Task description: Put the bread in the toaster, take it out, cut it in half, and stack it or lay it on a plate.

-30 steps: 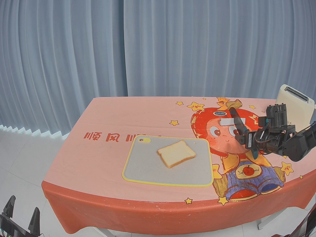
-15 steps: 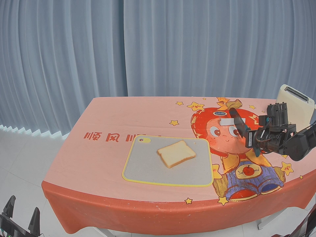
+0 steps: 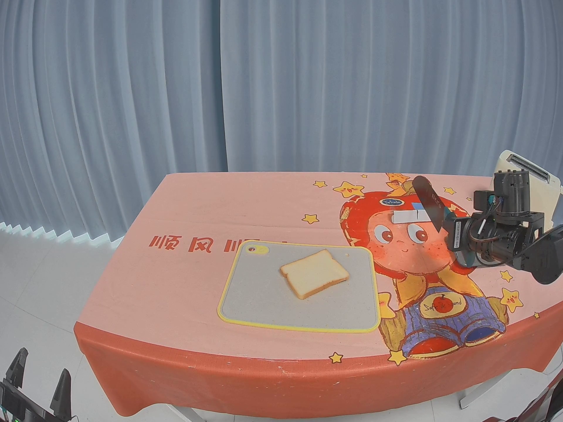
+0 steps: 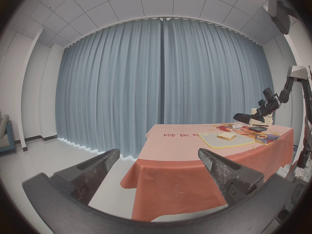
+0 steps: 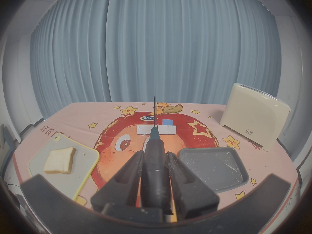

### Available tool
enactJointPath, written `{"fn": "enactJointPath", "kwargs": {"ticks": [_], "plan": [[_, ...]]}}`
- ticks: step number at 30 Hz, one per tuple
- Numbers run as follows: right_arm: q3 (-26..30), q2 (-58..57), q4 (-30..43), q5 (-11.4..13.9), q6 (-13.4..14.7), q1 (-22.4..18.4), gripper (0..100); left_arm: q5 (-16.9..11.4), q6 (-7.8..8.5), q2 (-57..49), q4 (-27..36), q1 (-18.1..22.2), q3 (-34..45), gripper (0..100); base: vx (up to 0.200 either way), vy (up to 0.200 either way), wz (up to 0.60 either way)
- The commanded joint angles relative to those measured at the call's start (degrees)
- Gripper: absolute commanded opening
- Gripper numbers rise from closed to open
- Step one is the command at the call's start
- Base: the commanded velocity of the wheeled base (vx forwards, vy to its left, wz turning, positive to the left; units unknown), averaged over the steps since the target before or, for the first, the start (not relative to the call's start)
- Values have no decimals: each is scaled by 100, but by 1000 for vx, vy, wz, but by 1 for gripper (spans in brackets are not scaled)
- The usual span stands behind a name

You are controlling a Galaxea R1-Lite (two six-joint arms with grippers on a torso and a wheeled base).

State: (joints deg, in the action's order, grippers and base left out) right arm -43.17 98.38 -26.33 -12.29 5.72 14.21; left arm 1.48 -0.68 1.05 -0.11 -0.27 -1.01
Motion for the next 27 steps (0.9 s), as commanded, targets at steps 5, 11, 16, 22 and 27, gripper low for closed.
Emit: {"fn": "enactJointPath", "kwargs": {"ticks": [5,11,16,22,27], "plan": [[283,-539,-4,7,8,108,0,2,-2,9,2,0,101,100,0,0,0],[458,-662,-56,7,35,292,0,2,-2,9,-7,0,101,100,0,0,0],[467,-724,-74,-2,52,582,0,2,-2,9,-7,0,101,100,0,0,0],[467,-724,-109,7,61,899,0,2,-2,9,2,0,101,100,0,0,0],[757,-838,-171,69,79,1224,0,2,-2,9,-7,0,101,100,0,0,0]]}}
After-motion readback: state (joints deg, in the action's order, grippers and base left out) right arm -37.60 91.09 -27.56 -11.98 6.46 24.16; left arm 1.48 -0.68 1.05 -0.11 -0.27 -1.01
